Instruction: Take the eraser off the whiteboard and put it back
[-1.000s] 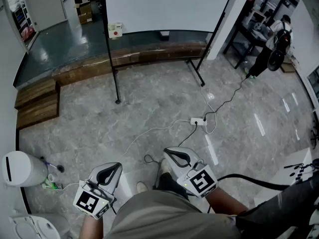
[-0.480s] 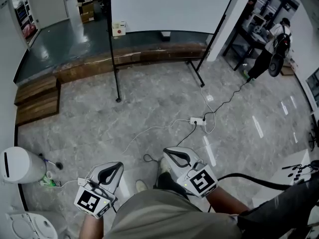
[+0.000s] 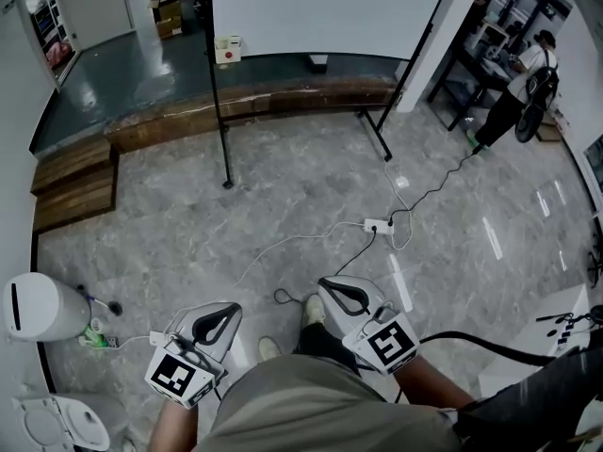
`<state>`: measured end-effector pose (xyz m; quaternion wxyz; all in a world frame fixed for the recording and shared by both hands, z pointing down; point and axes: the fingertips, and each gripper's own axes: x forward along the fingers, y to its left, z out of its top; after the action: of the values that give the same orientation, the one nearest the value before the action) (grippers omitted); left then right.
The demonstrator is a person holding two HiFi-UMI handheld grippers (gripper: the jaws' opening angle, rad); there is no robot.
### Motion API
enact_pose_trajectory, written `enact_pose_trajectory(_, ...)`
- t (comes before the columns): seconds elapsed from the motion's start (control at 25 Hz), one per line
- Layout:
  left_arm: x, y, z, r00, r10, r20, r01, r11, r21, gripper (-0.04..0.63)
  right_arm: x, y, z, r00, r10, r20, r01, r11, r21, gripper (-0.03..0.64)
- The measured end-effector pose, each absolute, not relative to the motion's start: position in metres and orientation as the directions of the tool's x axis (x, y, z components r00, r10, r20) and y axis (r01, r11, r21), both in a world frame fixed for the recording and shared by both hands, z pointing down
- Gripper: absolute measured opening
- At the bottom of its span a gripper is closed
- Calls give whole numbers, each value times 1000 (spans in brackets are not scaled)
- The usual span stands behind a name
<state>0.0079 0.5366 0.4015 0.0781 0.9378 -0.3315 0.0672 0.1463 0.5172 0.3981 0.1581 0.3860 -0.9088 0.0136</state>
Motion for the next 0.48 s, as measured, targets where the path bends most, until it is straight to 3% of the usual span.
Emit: enact_pose_trajectory(0.48, 62, 466, 396, 741, -644, 189, -667, -738, 100, 5, 202, 443, 401, -676, -679, 285, -696, 716, 53, 4)
